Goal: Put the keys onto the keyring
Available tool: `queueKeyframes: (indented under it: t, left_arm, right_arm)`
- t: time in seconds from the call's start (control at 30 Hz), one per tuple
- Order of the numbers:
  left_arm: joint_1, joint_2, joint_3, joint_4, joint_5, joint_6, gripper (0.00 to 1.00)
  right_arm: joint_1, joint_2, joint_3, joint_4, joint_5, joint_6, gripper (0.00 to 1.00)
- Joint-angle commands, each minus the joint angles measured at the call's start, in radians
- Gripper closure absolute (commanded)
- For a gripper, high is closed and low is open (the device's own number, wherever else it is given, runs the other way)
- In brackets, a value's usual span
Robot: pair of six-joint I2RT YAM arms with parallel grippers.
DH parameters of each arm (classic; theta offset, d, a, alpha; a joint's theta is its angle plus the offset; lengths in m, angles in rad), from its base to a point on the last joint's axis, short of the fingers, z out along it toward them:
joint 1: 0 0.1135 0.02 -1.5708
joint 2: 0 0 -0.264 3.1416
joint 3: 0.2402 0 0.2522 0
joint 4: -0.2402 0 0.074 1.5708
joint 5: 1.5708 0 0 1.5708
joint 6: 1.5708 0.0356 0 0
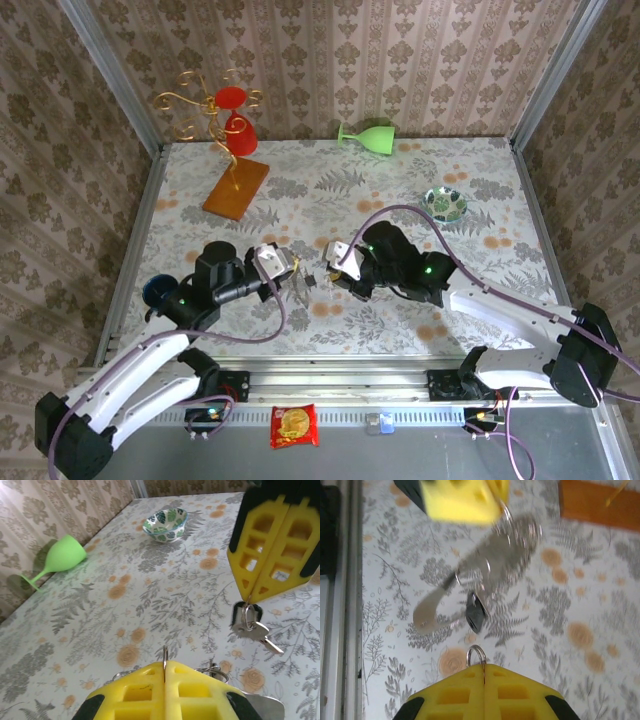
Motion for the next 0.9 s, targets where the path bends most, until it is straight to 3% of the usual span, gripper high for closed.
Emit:
queueKeyframes:
  t: [0.0,0.1,0.27,0.87]
  left_arm:
    - [-0.007,-0.036,-0.001,0.025,-0.047,0.024,1.00]
    - [-0.007,-0.056,-0.007,0.021,-0.066,0.015,1.00]
    - [-0.003,-0.078,-0.014,0.023,-0.079,0.011,1.00]
    - [0.002,-0.051,-0.013,0.032,-0.052,-0.004,1.00]
  right_arm:
    - [-0.002,0.041,0.021,-0.124,0.052,0.237,1.00]
    - [-0.002,0.066,0.015,-0.142,0.056,0.419,1.00]
    - [-0.008,0.116,0.008,-0.151,0.028,0.579,1.00]
    - [-0.180,0.436,0.144,-0.229,-0.061,0.645,1.00]
